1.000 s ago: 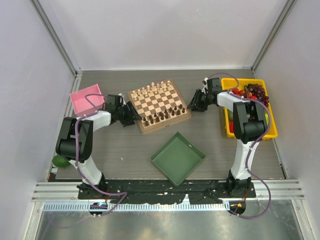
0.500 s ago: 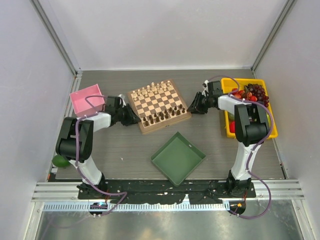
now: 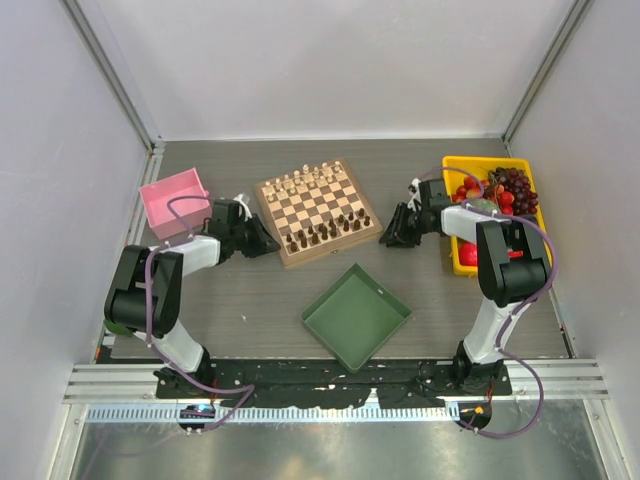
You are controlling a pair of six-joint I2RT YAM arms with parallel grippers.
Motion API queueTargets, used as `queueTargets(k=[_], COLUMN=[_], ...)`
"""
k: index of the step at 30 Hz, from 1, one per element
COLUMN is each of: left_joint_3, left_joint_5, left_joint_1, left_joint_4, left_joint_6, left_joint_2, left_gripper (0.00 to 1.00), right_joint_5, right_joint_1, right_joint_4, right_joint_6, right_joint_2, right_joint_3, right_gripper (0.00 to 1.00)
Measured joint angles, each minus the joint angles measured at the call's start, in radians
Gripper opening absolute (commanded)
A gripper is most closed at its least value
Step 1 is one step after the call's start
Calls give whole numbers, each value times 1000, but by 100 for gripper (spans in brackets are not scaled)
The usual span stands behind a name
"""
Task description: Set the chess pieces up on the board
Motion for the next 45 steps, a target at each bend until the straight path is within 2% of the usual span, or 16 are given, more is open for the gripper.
queueTargets(k=[9,13,16,23,28,35,40,45], left_joint_3=[-54,-73,-81,-78,-74,-63,-64,-85], left_joint_5=[8,7,-5,-7,-7,10,43,60], left_joint_1=[-9,-9,-9,-10,-10,-13,-13,-7], left_joint_4=[0,-11,-32,-35,-31,19,90,139], left_joint_6=[12,24,27,15,-5,-38,-76,-95], left_joint_2=[-49,-63,-69,-70,-70,-40,4,13], left_gripper=[22,37,45,50,50,48,39,30], right_joint_5=[8,36,58,65,37,-40,-69,-105], right_joint_1=[4,4,0,-27,-34,-40,-40,-41], right_joint_4=[-29,-42,-68,-66,-42,-18,18,78], right_joint_6=[-11,-15,-17,-10,7,31,33,39], right_joint_2=[-100,-117,-117,-46,75,167,167,164], right_joint_3=[-125,-129,-93,116,218,230,206,171], right_gripper=[34,36,40,44,44,44,42,36])
